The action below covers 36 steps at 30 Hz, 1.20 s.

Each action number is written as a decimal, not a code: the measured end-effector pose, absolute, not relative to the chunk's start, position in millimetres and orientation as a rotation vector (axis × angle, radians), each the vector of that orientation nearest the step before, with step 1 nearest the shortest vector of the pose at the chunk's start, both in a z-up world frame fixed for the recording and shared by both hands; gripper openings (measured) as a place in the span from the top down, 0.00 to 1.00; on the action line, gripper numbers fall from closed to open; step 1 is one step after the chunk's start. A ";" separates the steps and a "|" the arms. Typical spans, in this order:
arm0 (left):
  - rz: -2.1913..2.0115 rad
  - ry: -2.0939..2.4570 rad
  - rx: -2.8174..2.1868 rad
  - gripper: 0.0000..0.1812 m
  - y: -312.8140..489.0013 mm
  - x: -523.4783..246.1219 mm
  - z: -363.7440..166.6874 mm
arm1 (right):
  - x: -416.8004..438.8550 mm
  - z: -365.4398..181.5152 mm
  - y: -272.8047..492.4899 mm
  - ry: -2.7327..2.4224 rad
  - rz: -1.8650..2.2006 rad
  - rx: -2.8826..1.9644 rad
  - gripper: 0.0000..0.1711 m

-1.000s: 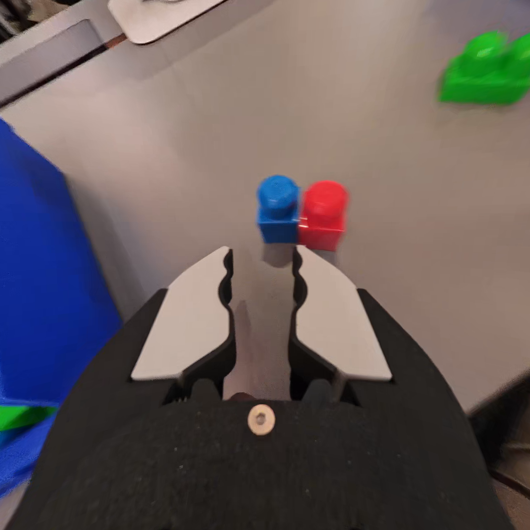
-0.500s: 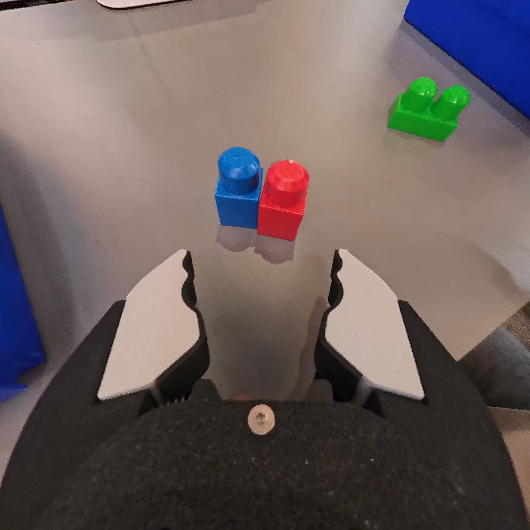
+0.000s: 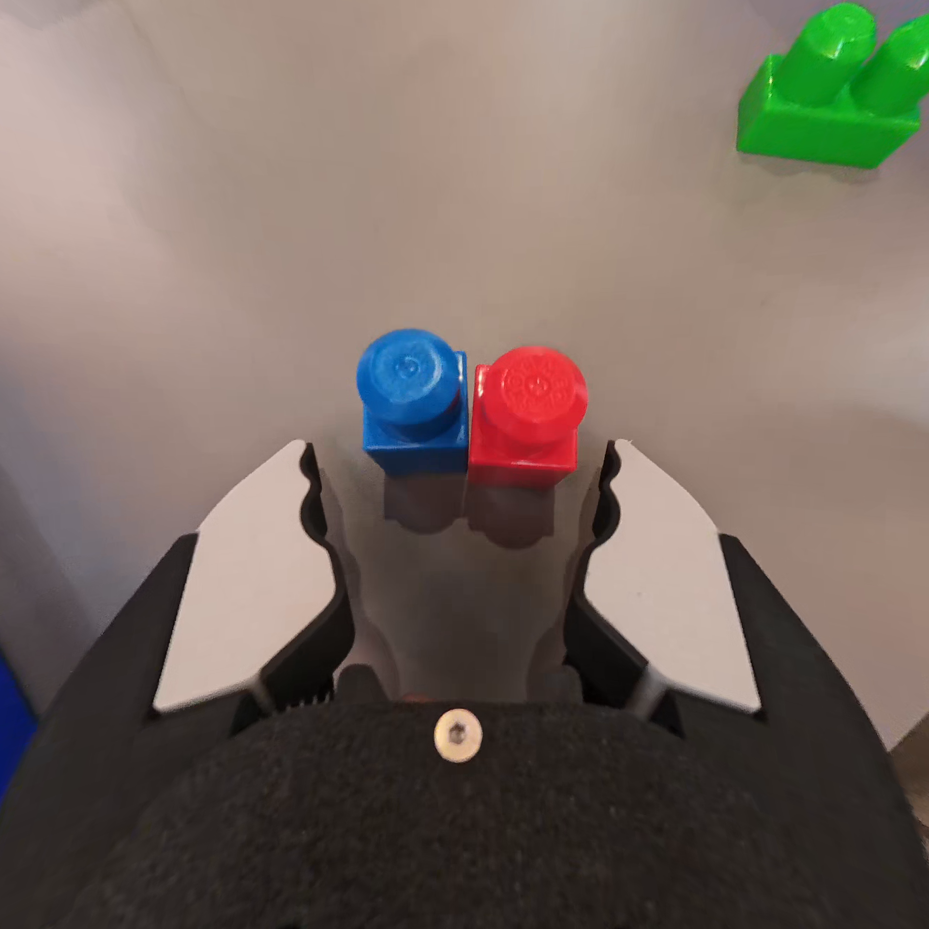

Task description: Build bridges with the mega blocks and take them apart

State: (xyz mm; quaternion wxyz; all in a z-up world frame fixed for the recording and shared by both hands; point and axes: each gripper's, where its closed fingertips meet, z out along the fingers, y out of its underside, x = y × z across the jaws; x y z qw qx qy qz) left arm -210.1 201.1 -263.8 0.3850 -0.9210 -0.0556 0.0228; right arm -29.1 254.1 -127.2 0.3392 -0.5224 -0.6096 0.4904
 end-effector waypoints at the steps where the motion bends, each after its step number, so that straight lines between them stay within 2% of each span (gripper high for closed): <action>1: 0.053 -0.140 -2.345 0.42 203.8 -210.0 -263.7 | -29.1 -127.5 254.3 -1.587 1.278 -1.361 1.00; 16: 0.052 -0.082 -2.420 0.44 217.1 -212.2 -273.8 | -27.0 -128.2 258.6 -1.581 1.281 -1.367 1.00; 19: 0.032 -0.084 -2.421 0.46 218.5 -212.2 -274.0 | -26.9 -128.2 258.1 -1.585 1.277 -1.365 1.00; 20: 0.030 -0.077 -2.413 0.50 219.6 -212.0 -273.2 | -26.9 -128.2 258.1 -1.585 1.277 -1.365 1.00; 36: 0.070 -0.012 -2.392 0.51 220.9 -208.9 -270.3 | -27.3 -130.5 260.5 -1.581 1.274 -1.378 1.00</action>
